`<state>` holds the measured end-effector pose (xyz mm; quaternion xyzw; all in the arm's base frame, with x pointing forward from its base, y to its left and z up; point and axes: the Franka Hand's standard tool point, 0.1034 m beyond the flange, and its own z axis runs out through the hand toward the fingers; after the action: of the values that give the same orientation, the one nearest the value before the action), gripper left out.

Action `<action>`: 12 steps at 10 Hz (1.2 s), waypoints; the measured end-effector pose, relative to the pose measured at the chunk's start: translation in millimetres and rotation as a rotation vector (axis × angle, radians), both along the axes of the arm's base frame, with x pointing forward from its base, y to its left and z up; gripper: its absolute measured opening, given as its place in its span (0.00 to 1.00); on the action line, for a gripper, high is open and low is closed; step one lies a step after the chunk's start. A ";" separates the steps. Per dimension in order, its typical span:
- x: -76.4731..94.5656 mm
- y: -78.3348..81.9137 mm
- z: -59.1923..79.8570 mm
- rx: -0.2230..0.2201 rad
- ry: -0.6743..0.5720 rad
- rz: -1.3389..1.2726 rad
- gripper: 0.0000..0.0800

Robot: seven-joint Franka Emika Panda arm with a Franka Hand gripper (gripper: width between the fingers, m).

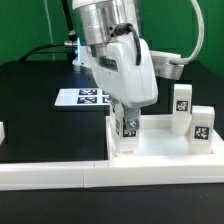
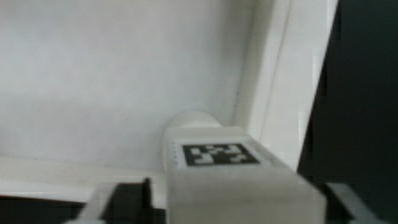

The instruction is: Assemble square table

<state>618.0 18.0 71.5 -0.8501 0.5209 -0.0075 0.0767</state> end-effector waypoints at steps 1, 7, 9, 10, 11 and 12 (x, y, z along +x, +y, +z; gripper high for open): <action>1.3 1.7 1.5 -0.023 -0.010 0.212 0.59; 1.7 -2.8 1.9 -0.087 -0.050 0.786 0.81; 2.2 0.3 -0.3 -0.132 -0.079 0.968 0.81; 1.1 -0.1 -2.4 -0.140 -0.088 0.984 0.81; 1.3 -0.1 -2.0 -0.138 -0.087 0.976 0.81; 1.3 0.1 -2.0 -0.136 -0.085 0.957 0.65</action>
Offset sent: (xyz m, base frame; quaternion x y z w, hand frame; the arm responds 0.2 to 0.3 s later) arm 0.0000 0.0000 0.0000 0.0000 0.0000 -0.1296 0.9916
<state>619.3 18.1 69.5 -0.9963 0.0662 -0.0401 0.0370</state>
